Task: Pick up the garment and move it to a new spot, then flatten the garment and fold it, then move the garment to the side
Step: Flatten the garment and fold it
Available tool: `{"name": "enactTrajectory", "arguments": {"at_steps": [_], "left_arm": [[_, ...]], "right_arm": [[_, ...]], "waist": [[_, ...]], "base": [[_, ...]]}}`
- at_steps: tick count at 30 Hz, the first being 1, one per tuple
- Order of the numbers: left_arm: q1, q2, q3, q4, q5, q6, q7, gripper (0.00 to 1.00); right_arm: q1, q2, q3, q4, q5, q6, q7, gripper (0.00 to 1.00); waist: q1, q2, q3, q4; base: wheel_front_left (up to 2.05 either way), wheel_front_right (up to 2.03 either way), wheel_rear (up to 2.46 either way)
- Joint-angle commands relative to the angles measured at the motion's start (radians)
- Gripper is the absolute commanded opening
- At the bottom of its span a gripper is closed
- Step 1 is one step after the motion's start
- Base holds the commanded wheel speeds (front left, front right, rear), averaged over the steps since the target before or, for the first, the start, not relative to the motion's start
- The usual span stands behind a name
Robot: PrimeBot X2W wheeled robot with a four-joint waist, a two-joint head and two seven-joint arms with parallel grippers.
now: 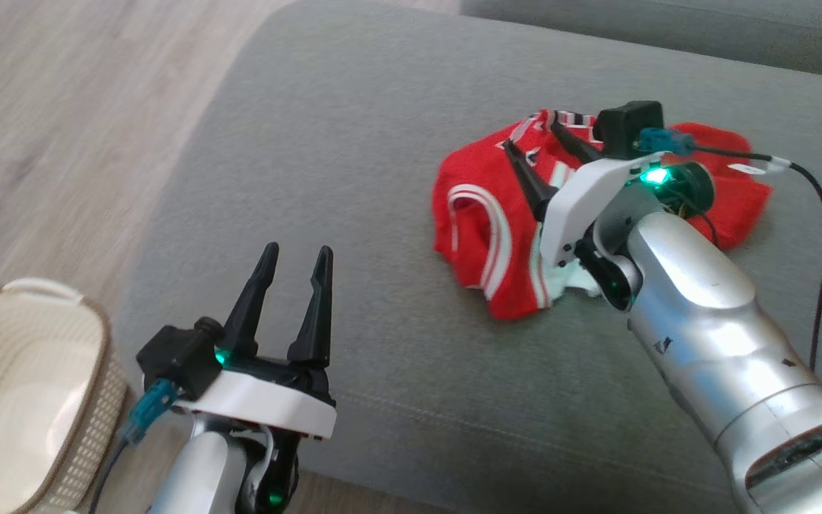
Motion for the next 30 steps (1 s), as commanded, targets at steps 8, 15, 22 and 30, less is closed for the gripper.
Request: {"name": "enactTrajectory", "arguments": {"at_steps": [8,15,22,30], "left_arm": [[-0.059,0.002,0.047,-0.064,0.006,-0.002,-0.005,1.0],[-0.079,0.002,0.052,-0.063,0.009,0.004,-0.005,1.0],[-0.075,0.002,0.059,-0.062,0.01,0.016,-0.005,1.0],[-0.03,0.002,0.073,-0.049,0.018,0.023,-0.005,1.0]], "right_arm": [[-0.024,-0.049,-0.039,-0.015,-0.069,0.0,-0.161,1.0],[0.122,-0.141,-0.131,-0.192,-0.114,0.0,-0.178,1.0],[0.398,-0.148,-0.329,-0.492,-0.197,0.0,-0.179,1.0],[0.653,-0.052,-0.455,-0.735,-0.296,0.0,-0.179,1.0]], "waist": [[0.0,0.0,-0.026,-0.142],[0.0,0.0,-0.034,-0.21],[0.0,0.0,-0.041,-0.253],[0.0,0.0,-0.045,-0.283]], "base": [[0.0,0.0,0.0],[0.0,0.0,0.0],[0.0,0.0,0.0],[0.0,0.0,0.0]]}}
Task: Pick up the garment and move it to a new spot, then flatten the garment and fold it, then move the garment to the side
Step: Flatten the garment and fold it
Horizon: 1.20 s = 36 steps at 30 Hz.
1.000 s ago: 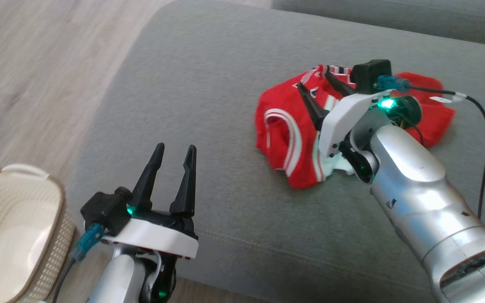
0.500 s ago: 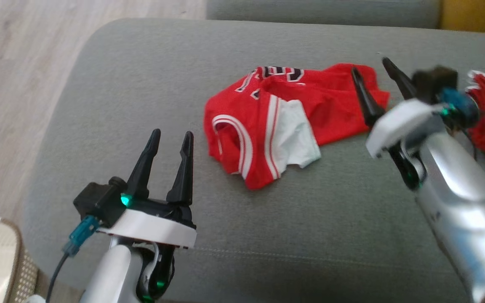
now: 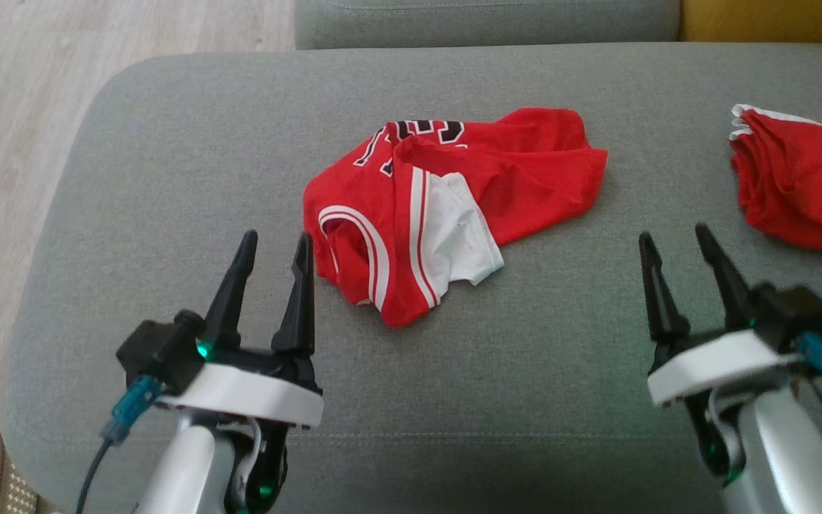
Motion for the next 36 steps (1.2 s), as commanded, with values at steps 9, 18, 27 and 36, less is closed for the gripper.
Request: {"name": "enactTrajectory", "arguments": {"at_steps": [9,18,27,36], "left_arm": [[-0.016,0.002,0.029,-0.01,0.002,0.019,-0.005,1.0],[-0.12,0.002,-0.104,0.044,0.04,-0.018,-0.005,1.0],[-0.342,0.002,-0.323,0.374,0.129,0.023,-0.005,1.0],[-0.523,0.002,-0.426,0.685,0.131,0.115,-0.005,1.0]], "right_arm": [[0.036,0.033,0.013,-0.083,-0.033,0.0,-0.009,1.0],[0.005,0.024,-0.001,-0.098,-0.029,0.0,-0.009,1.0],[-0.041,0.02,-0.007,-0.099,-0.017,0.0,-0.009,1.0],[-0.072,0.031,-0.028,-0.089,0.008,0.0,-0.009,1.0]], "waist": [[0.0,0.0,0.02,-0.016],[0.0,0.0,0.088,-0.057],[0.0,0.0,0.176,-0.148],[0.0,0.0,0.223,-0.224]], "base": [[0.0,0.0,0.0],[0.0,0.0,0.0],[0.0,0.0,0.0],[0.0,0.0,0.0]]}}
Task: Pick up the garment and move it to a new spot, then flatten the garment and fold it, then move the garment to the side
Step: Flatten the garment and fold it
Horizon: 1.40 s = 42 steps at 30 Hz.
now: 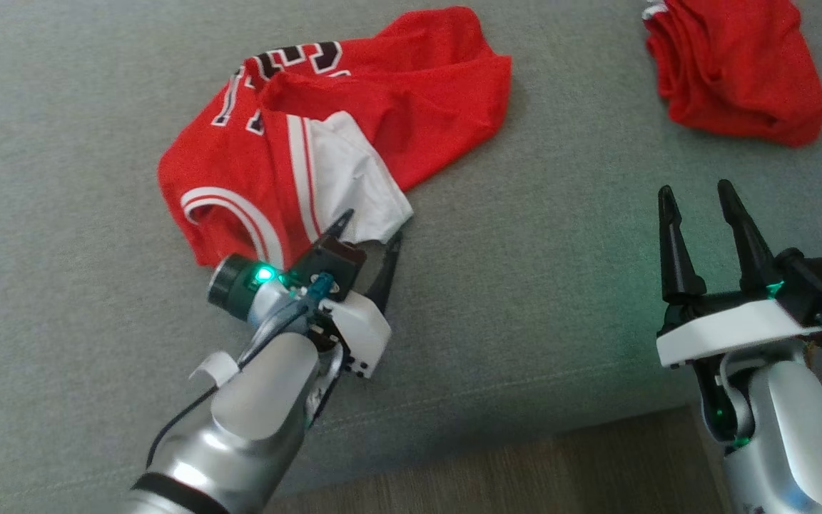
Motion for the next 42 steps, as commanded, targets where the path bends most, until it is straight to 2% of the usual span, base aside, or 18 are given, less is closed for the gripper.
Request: {"name": "enactTrajectory", "arguments": {"at_steps": [1,8,9,10,11,13,17,21,25,31,33,37,42], "left_arm": [[-0.05,0.005,0.016,0.017,0.003,0.018,-0.005,1.0],[-0.098,0.005,-0.047,0.138,-0.034,0.036,-0.005,1.0],[-0.103,0.005,-0.056,0.147,-0.04,0.037,-0.005,0.05],[-0.103,0.005,-0.056,0.147,-0.04,0.037,-0.005,0.05],[-0.106,0.005,-0.064,0.151,-0.047,0.037,-0.005,0.0],[-0.113,0.005,-0.073,0.136,-0.06,0.044,-0.005,0.0],[-0.115,0.005,-0.058,0.06,-0.063,0.084,-0.005,0.0],[-0.094,0.007,-0.002,-0.045,-0.038,0.114,-0.005,0.0],[-0.042,0.033,0.074,-0.186,-0.008,0.122,-0.005,0.0],[0.061,0.117,0.173,-0.387,0.046,0.103,-0.005,0.0],[0.12,0.177,0.219,-0.449,0.06,0.088,-0.005,0.0],[0.191,0.255,0.275,-0.505,0.07,0.066,-0.005,0.0],[0.249,0.299,0.314,-0.577,0.088,0.046,-0.005,0.0]], "right_arm": [[-0.027,0.004,0.019,-0.028,0.009,0.0,-0.009,1.0],[-0.033,0.009,0.011,-0.024,0.016,0.0,-0.009,1.0],[-0.034,0.009,0.008,-0.024,0.016,0.0,-0.009,1.0],[-0.034,0.009,0.008,-0.024,0.016,0.0,-0.009,1.0],[-0.035,0.01,0.006,-0.023,0.017,0.0,-0.009,1.0],[-0.035,0.01,0.004,-0.023,0.017,0.0,-0.009,1.0],[-0.03,0.009,0.003,-0.02,0.016,0.0,-0.009,1.0],[-0.021,0.009,0.006,-0.014,0.012,0.0,-0.009,1.0],[-0.009,0.01,0.005,-0.002,0.007,0.0,-0.009,1.0],[0.016,0.02,-0.018,0.033,-0.006,0.0,-0.009,1.0],[0.027,0.028,-0.031,0.052,-0.012,0.0,-0.009,1.0],[0.038,0.036,-0.047,0.077,-0.018,0.0,-0.009,1.0],[0.05,0.042,-0.06,0.101,-0.021,0.0,-0.009,1.0]], "waist": [[0.0,0.0,0.016,-0.02],[0.0,0.0,0.023,-0.028],[0.0,0.0,0.023,-0.026],[0.0,0.0,0.023,-0.026],[0.0,0.0,0.022,-0.021],[0.0,0.0,0.02,-0.009],[0.0,0.0,0.006,0.024],[0.0,0.0,-0.02,0.062],[0.0,0.0,-0.058,0.105],[0.0,0.0,-0.125,0.175],[0.0,0.0,-0.153,0.211],[0.0,0.0,-0.18,0.253],[0.0,0.0,-0.199,0.294]], "base": [[0.0,0.0,0.0],[0.0,0.0,0.0],[0.0,0.0,0.0],[0.0,0.0,0.0],[0.0,0.0,0.0],[0.0,0.0,0.0],[0.0,0.0,0.0],[0.0,0.0,0.0],[0.0,0.0,0.0],[0.0,0.0,0.0],[0.0,0.0,0.0],[0.0,0.0,0.0],[0.0,0.0,0.0]]}}
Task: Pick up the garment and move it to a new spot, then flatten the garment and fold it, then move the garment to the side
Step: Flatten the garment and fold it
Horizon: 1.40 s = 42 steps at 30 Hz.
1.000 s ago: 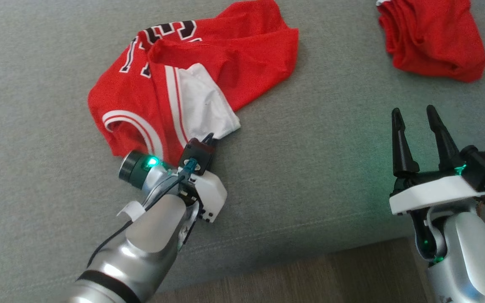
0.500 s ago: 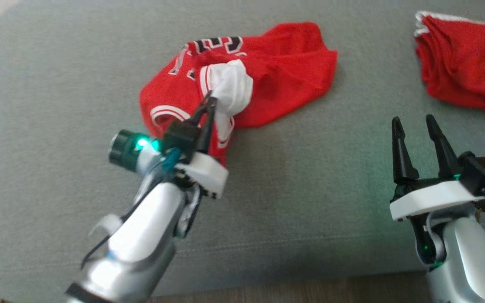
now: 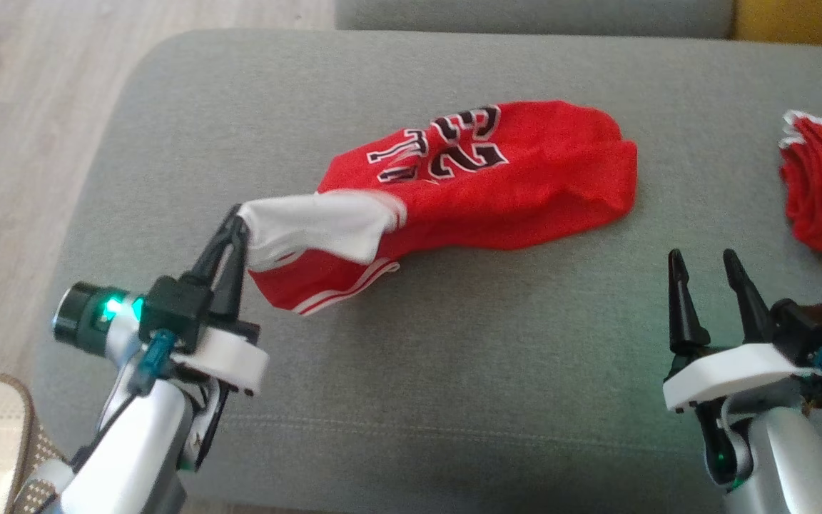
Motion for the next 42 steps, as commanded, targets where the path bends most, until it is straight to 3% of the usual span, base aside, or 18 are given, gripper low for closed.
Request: {"name": "enactTrajectory", "arguments": {"at_steps": [1,7,15,16,17,18,22,27,35,42], "left_arm": [[-0.03,0.027,0.036,-0.058,0.02,-0.023,-0.005,0.0],[0.004,-0.013,-0.062,0.028,0.065,-0.103,-0.005,0.0],[0.001,-0.077,-0.14,0.244,0.106,-0.133,-0.005,0.0],[0.001,-0.085,-0.144,0.268,0.105,-0.136,-0.005,0.29],[-0.001,-0.093,-0.142,0.287,0.101,-0.134,-0.005,0.92],[-0.003,-0.101,-0.136,0.298,0.096,-0.131,-0.005,1.0],[-0.005,-0.125,-0.078,0.276,0.058,-0.103,-0.005,1.0],[0.026,-0.159,0.057,0.122,-0.013,-0.073,-0.005,1.0],[0.12,-0.223,0.245,-0.129,-0.03,-0.079,-0.005,1.0],[0.17,-0.262,0.283,-0.176,-0.016,-0.106,-0.005,1.0]], "right_arm": [[-0.012,0.007,0.017,-0.02,-0.01,0.0,-0.009,1.0],[-0.018,0.008,0.026,0.002,-0.004,0.0,-0.009,1.0],[-0.045,0.009,0.031,0.023,-0.007,0.0,-0.009,1.0],[-0.047,0.009,0.03,0.025,-0.008,0.0,-0.009,1.0],[-0.048,0.009,0.028,0.027,-0.009,0.0,-0.009,1.0],[-0.049,0.009,0.027,0.028,-0.009,0.0,-0.009,1.0],[-0.05,0.009,0.021,0.031,-0.011,0.0,-0.009,1.0],[-0.051,0.009,0.014,0.026,-0.009,0.0,-0.009,1.0],[-0.04,0.009,0.013,0.016,0.0,0.0,-0.009,1.0],[-0.056,0.009,0.007,0.048,0.015,0.0,-0.009,1.0]], "waist": [[0.0,0.0,-0.019,0.028],[0.0,0.0,-0.021,0.042],[0.0,0.0,-0.013,0.017],[0.0,0.0,-0.012,0.013],[0.0,0.0,-0.011,0.01],[0.0,0.0,-0.01,0.009],[0.0,0.0,-0.01,0.006],[0.0,0.0,-0.015,0.009],[0.0,0.0,-0.018,0.022],[0.0,0.0,0.006,0.043]], "base": [[0.0,0.0,0.0],[0.0,0.0,0.0],[0.0,0.0,0.0],[0.0,0.0,0.0],[0.0,0.0,0.0],[0.0,0.0,0.0],[0.0,0.0,0.0],[0.0,0.0,0.0],[0.0,0.0,0.0],[0.0,0.0,0.0]]}}
